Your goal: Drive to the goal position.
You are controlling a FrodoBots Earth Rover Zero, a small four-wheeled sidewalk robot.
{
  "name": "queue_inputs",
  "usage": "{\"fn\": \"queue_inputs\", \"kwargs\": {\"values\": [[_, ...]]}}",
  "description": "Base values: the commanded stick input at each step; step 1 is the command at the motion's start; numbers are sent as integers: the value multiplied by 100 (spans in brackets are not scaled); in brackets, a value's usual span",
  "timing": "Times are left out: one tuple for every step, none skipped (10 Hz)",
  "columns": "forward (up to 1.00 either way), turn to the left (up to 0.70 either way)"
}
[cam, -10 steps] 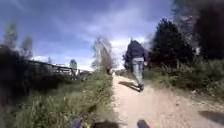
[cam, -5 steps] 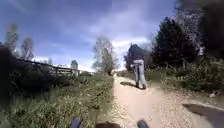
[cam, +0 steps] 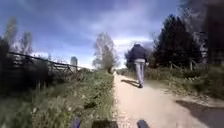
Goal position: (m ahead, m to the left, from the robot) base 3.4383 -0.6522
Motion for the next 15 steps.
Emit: {"fn": "queue_inputs", "kwargs": {"values": [[85, -22], [85, -11], [85, -21], [85, -29], [85, -26], [85, -3], [85, -28], [85, 0], [85, 0], [85, 0], [85, 0], [85, 0], [85, 0], [85, 0], [85, 0]]}}
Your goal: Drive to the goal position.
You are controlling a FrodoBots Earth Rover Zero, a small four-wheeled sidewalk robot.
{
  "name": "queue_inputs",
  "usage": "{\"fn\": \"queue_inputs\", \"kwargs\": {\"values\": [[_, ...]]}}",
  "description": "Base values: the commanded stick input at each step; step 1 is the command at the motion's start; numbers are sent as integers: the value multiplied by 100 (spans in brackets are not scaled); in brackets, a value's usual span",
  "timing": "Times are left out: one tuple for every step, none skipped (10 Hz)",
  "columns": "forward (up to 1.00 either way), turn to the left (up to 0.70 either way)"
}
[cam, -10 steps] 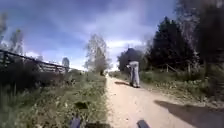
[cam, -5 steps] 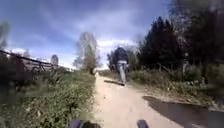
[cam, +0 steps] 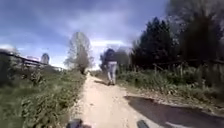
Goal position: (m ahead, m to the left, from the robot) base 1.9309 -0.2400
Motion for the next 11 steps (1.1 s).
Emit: {"fn": "queue_inputs", "kwargs": {"values": [[80, 0], [55, 0], [36, 0], [31, 0], [29, 0], [27, 0], [25, 0], [18, 0], [29, 0], [46, 0], [57, 0]]}}
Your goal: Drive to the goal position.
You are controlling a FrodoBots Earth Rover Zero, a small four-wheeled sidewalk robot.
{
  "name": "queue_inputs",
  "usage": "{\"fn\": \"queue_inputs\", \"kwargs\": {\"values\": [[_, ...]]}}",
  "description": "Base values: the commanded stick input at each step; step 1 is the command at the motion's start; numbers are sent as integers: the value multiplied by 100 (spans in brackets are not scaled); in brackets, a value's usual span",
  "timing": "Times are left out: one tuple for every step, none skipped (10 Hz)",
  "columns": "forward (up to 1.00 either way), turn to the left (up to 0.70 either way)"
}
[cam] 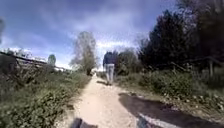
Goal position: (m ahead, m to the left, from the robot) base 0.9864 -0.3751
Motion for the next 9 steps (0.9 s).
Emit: {"fn": "queue_inputs", "kwargs": {"values": [[68, 0], [78, 0], [62, 0], [58, 0], [54, 0], [68, 0], [72, 0], [72, 0], [72, 0]]}}
